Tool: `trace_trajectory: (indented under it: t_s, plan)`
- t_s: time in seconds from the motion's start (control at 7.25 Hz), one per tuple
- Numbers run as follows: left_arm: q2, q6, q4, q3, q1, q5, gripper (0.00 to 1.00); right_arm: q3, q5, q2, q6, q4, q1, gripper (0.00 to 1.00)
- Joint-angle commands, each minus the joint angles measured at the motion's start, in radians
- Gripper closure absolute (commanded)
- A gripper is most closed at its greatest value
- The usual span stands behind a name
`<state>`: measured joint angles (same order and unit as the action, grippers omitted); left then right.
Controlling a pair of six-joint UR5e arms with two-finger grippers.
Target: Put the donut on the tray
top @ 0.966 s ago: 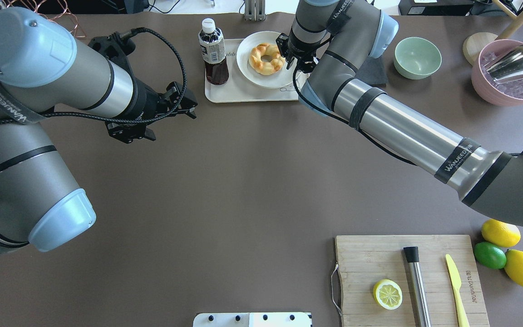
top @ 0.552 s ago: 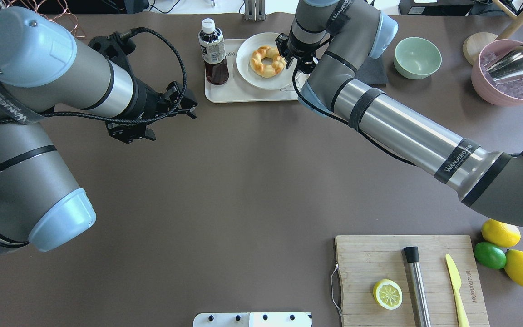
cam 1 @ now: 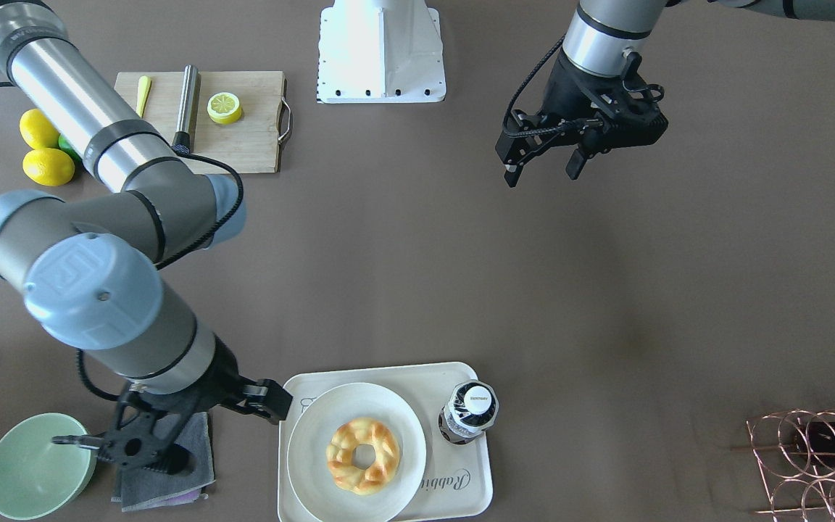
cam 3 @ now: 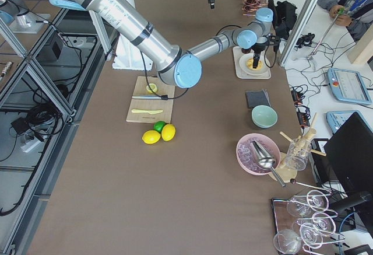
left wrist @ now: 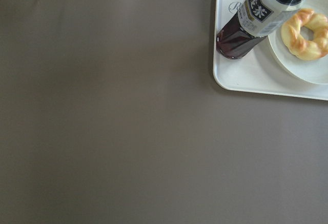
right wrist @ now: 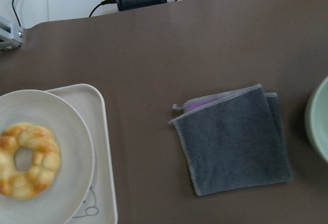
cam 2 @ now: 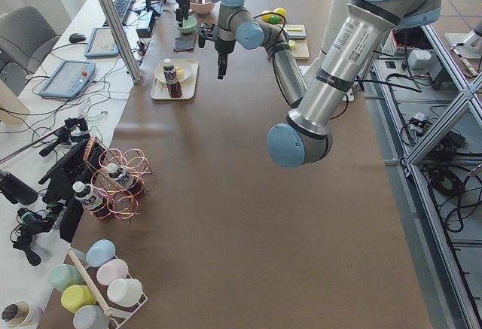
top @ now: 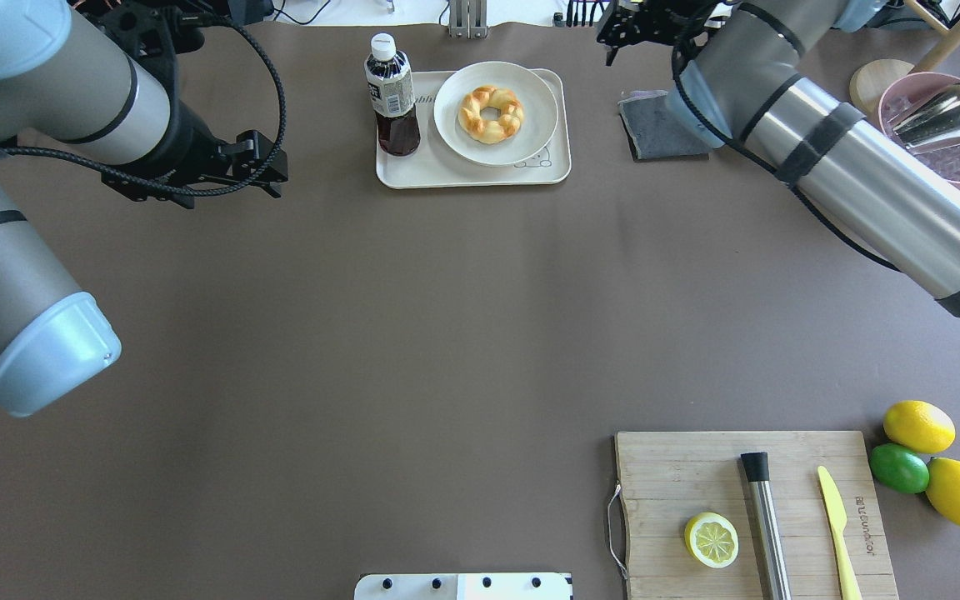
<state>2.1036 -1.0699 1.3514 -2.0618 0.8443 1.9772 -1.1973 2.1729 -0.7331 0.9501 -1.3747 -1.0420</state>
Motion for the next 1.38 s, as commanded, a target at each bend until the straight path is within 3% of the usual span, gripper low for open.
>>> trace_trajectory:
  t_s: [0.0, 0.28, 0.55, 0.69, 0.83, 1.1, 1.24]
  plan:
    - [-0.081, 0.412, -0.06, -0.008, 0.164, 0.029, 0.03, -0.143, 0.088, -0.231, -0.317, -0.043, -0.178, 0.0]
    - [-0.219, 0.647, -0.061, -0.014, 0.279, 0.052, 0.02, -0.168, 0.094, -0.365, -0.533, -0.035, -0.266, 0.0]
    - [-0.357, 0.813, -0.048, -0.011, 0.391, 0.154, 0.02, -0.197, 0.172, -0.48, -0.776, -0.043, -0.369, 0.0]
    - [-0.414, 0.814, -0.04, -0.014, 0.41, 0.214, 0.02, -0.249, 0.169, -0.57, -0.85, -0.04, -0.395, 0.0]
    - [-0.515, 0.818, 0.047, 0.008, 0.414, 0.216, 0.02, -0.281, 0.169, -0.622, -0.928, -0.044, -0.442, 0.0]
    - [-0.722, 0.823, 0.388, 0.08, 0.475, 0.25, 0.02, -0.381, 0.157, -0.774, -0.962, -0.044, -0.508, 0.0]
    - [-0.735, 0.824, 0.402, 0.072, 0.481, 0.314, 0.02, -0.386, 0.16, -0.791, -0.962, -0.043, -0.533, 0.0]
